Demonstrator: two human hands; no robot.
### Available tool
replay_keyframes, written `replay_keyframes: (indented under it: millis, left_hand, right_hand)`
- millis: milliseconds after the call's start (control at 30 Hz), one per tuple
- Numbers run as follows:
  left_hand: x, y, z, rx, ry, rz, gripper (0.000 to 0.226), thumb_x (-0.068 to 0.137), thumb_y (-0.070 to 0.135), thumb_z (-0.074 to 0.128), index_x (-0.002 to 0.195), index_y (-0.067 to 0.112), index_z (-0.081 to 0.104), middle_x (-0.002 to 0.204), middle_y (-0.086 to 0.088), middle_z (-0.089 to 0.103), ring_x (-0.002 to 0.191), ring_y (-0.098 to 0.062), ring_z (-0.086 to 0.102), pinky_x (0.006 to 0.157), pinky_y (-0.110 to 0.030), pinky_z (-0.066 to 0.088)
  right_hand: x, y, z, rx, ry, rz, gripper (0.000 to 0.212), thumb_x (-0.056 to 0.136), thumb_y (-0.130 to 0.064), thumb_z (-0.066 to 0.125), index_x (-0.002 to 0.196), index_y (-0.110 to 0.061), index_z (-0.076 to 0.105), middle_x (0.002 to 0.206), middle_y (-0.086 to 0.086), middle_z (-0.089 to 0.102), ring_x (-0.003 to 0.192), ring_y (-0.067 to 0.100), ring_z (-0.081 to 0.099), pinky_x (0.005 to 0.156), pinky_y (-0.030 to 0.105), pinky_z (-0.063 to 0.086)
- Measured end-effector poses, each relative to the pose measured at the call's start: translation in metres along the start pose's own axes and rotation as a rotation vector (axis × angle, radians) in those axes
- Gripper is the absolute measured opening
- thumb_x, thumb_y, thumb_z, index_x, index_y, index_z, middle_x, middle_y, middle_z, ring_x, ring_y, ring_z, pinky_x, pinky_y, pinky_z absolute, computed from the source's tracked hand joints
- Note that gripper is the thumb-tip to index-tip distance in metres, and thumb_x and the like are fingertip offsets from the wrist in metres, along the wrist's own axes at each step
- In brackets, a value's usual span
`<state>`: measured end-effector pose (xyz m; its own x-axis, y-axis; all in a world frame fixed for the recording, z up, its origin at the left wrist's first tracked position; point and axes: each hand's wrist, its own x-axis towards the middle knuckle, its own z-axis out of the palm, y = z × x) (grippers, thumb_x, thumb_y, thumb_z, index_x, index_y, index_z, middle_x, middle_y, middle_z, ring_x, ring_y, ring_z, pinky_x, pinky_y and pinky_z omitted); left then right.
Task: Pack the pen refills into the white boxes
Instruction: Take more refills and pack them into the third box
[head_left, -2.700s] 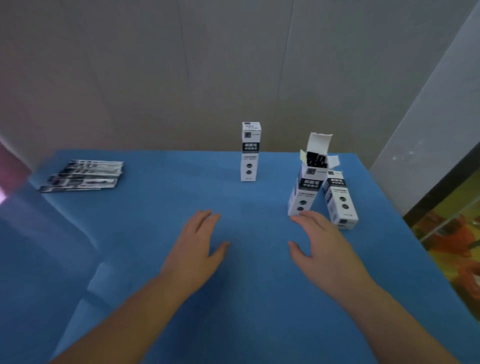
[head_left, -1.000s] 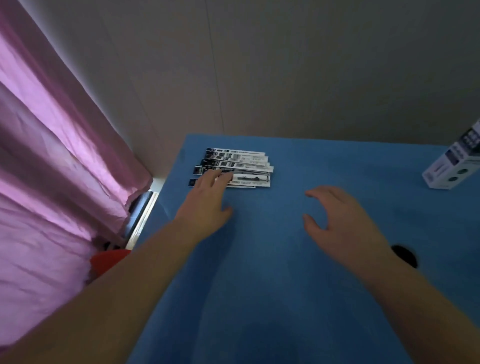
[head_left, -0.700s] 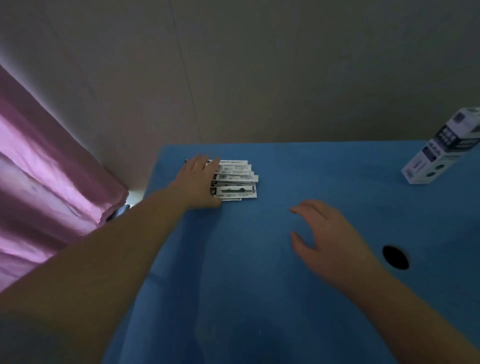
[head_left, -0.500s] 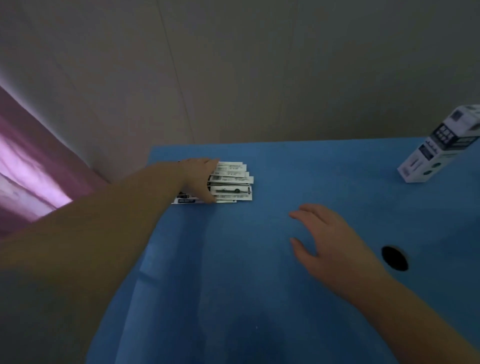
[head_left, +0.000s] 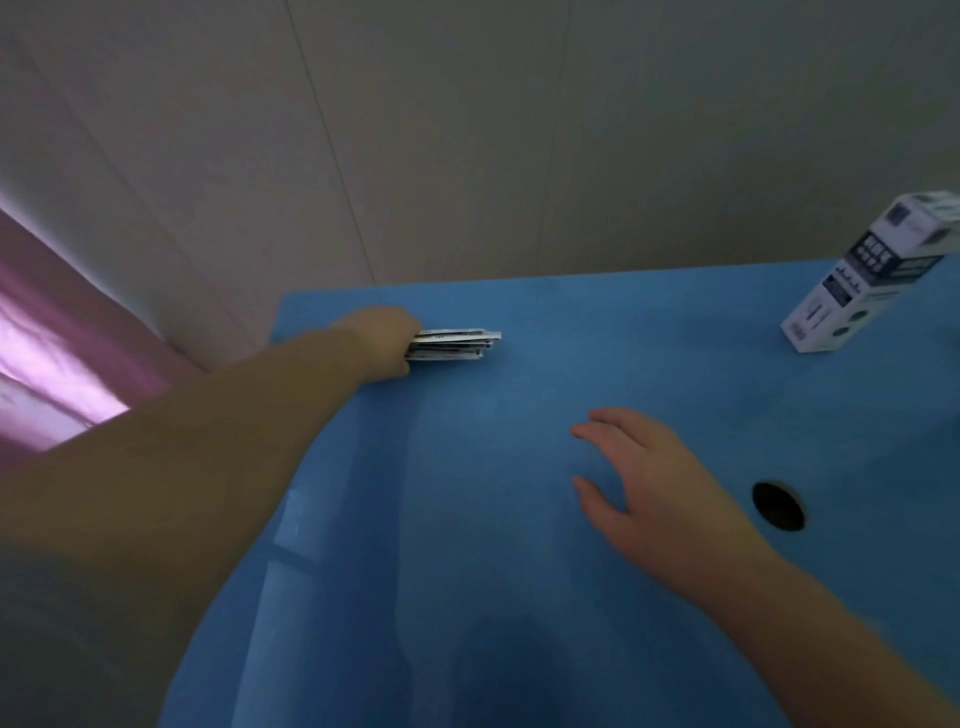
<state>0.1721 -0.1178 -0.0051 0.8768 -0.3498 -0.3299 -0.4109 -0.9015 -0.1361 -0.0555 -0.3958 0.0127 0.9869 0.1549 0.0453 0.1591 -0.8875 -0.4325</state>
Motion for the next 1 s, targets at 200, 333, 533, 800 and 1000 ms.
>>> replay_keyframes:
  millis: [200,333,533,800,1000]
  left_hand:
    - [-0.023,0.026,0.001,0.031,-0.015,0.002,0.025,0.088,0.030,0.069,0.111,0.019,0.065,0.099,-0.004,0.061,0.085,-0.026,0.058,0.073,-0.031,0.048]
    - [-0.045,0.051,0.008,0.047,-0.046,0.042,0.022,0.086,0.030,0.068,0.106,0.021,0.067,0.095,-0.003,0.063,0.084,-0.025,0.061,0.072,-0.031,0.048]
    - [-0.074,0.077,0.014,-0.129,0.086,0.031,0.013,0.091,0.032,0.061,0.089,0.028,0.049,0.084,0.005,0.051,0.079,-0.020,0.051,0.064,-0.030,0.037]
    - [-0.109,0.127,0.024,-0.289,0.162,-0.053,0.023,0.094,0.033,0.053,0.073,0.028,0.045,0.073,0.011,0.051,0.064,-0.008,0.047,0.055,-0.030,0.034]
    - [-0.126,0.204,0.011,-0.399,0.139,-0.063,0.018,0.092,0.032,0.054,0.075,0.027,0.051,0.076,0.010,0.058,0.068,-0.009,0.053,0.057,-0.029,0.038]
  right_hand:
    - [-0.011,0.005,-0.006,-0.005,0.001,-0.008,0.047,0.091,-0.027,0.070,0.135,-0.016,0.061,0.142,0.005,0.055,0.134,0.024,0.050,0.113,0.036,0.039]
    - [-0.019,0.010,-0.018,-0.008,0.010,0.006,0.047,0.091,-0.027,0.070,0.135,-0.015,0.061,0.143,0.005,0.054,0.134,0.024,0.049,0.114,0.035,0.037]
    - [-0.040,0.028,-0.038,-0.054,0.030,0.020,0.046,0.093,-0.033,0.066,0.136,-0.021,0.060,0.145,-0.001,0.052,0.136,0.018,0.047,0.112,0.025,0.032]
    - [-0.076,0.057,-0.065,-0.058,0.069,0.053,0.044,0.091,-0.026,0.069,0.133,-0.015,0.063,0.140,0.004,0.056,0.130,0.024,0.052,0.111,0.036,0.041]
    - [-0.107,0.101,-0.093,-0.059,0.081,0.064,0.042,0.092,-0.027,0.068,0.133,-0.017,0.062,0.139,0.002,0.055,0.132,0.021,0.050,0.112,0.032,0.038]
